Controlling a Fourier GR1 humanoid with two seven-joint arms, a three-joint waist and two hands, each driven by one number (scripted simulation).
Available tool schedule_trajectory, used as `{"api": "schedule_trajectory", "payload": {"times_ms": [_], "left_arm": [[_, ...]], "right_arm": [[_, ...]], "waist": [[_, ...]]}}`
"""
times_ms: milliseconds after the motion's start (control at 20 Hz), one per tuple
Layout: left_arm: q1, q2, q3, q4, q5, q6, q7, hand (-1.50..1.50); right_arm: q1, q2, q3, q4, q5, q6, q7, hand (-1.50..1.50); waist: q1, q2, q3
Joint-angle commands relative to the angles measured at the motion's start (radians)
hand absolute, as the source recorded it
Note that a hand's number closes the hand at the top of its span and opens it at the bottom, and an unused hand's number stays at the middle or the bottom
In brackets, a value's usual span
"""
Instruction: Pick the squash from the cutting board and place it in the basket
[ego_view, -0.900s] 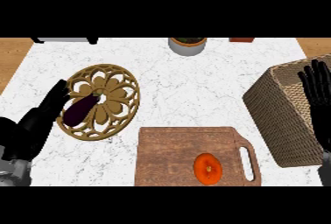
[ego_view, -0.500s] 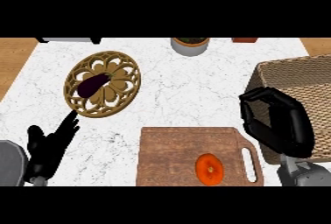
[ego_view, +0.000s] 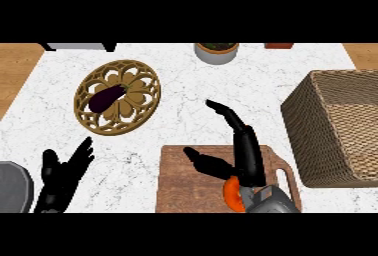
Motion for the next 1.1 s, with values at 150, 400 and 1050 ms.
{"api": "schedule_trajectory", "payload": {"times_ms": [150,400,1050], "left_arm": [[0.076,-0.009,0.002,0.024,-0.003,0.026,0.008,0.00],[0.093,0.004,0.027,0.011,0.018,0.020,0.014,0.00],[0.099,-0.014,0.024,0.028,0.002,0.016,-0.024,0.00]], "right_arm": [[-0.035,-0.198,0.000,0.014,0.349,0.079,0.391,-1.50],[-0.125,-0.269,0.033,-0.141,0.420,0.368,0.661,-1.50],[-0.200,-0.343,0.014,-0.520,0.055,1.008,1.182,-1.50]], "waist": [[-0.063,-0.021,-0.010],[-0.076,-0.029,-0.009],[-0.079,-0.012,-0.004]]}}
